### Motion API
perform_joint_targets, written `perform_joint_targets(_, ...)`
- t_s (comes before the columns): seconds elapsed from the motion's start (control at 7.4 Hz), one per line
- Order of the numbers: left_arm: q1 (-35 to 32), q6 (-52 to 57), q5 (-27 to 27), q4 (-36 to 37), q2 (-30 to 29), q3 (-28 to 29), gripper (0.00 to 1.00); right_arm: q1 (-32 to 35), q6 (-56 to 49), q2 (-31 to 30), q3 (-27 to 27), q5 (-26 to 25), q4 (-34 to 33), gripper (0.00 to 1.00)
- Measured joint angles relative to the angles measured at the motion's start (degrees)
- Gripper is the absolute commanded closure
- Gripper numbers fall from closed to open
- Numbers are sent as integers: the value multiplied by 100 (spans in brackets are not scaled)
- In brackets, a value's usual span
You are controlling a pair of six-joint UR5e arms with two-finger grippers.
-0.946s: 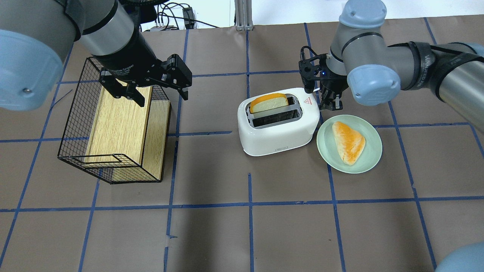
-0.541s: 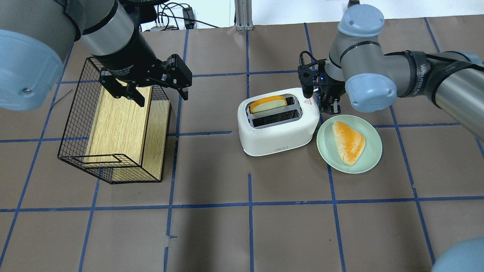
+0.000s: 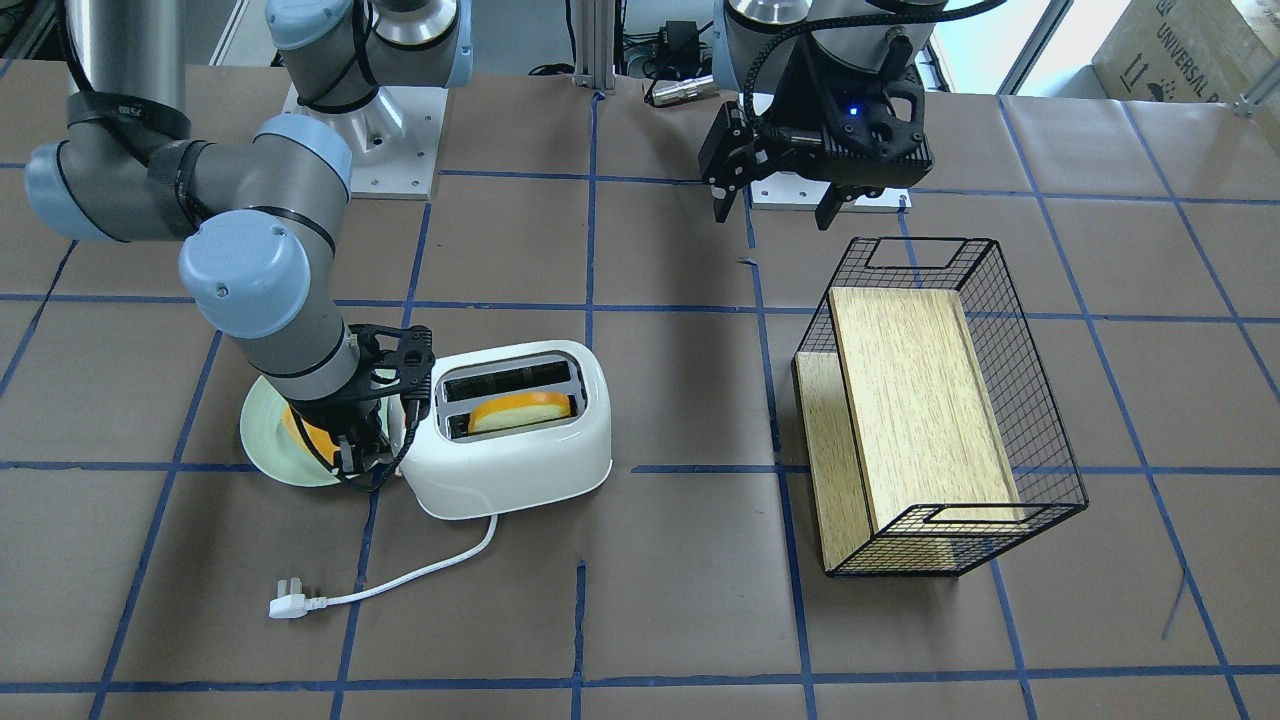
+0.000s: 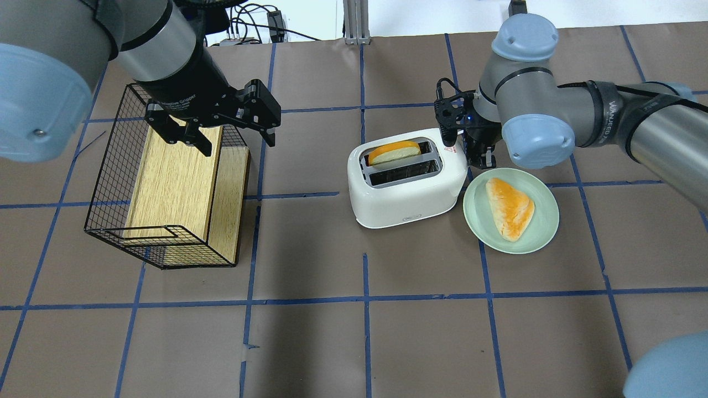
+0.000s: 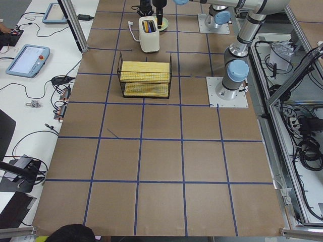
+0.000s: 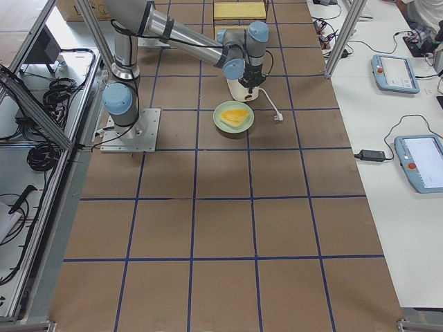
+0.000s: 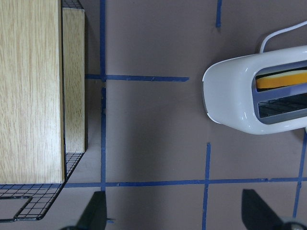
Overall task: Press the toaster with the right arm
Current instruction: 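Press the toaster lever down with the right gripper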
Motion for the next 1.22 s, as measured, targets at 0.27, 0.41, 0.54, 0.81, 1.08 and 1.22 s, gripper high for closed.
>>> perform_joint_targets(0.27, 0, 0, 0, 0, 0, 0, 0, 0, -14, 17, 33, 6, -49, 95)
perform_joint_targets(0.41, 0, 0, 0, 0, 0, 0, 0, 2, -15, 19, 58, 8, -83, 95)
perform_joint_targets(0.54, 0, 0, 0, 0, 0, 0, 0, 3, -16, 20, 75, 12, -100, 95)
perform_joint_targets(0.81, 0, 0, 0, 0, 0, 0, 0, 1, -16, 24, 86, 16, -113, 95)
perform_joint_targets(1.08, 0, 0, 0, 0, 0, 0, 0, 6, -4, 10, 64, 9, -111, 95)
perform_joint_targets(1.22, 0, 0, 0, 0, 0, 0, 0, 8, 56, -51, 13, -8, -97, 95)
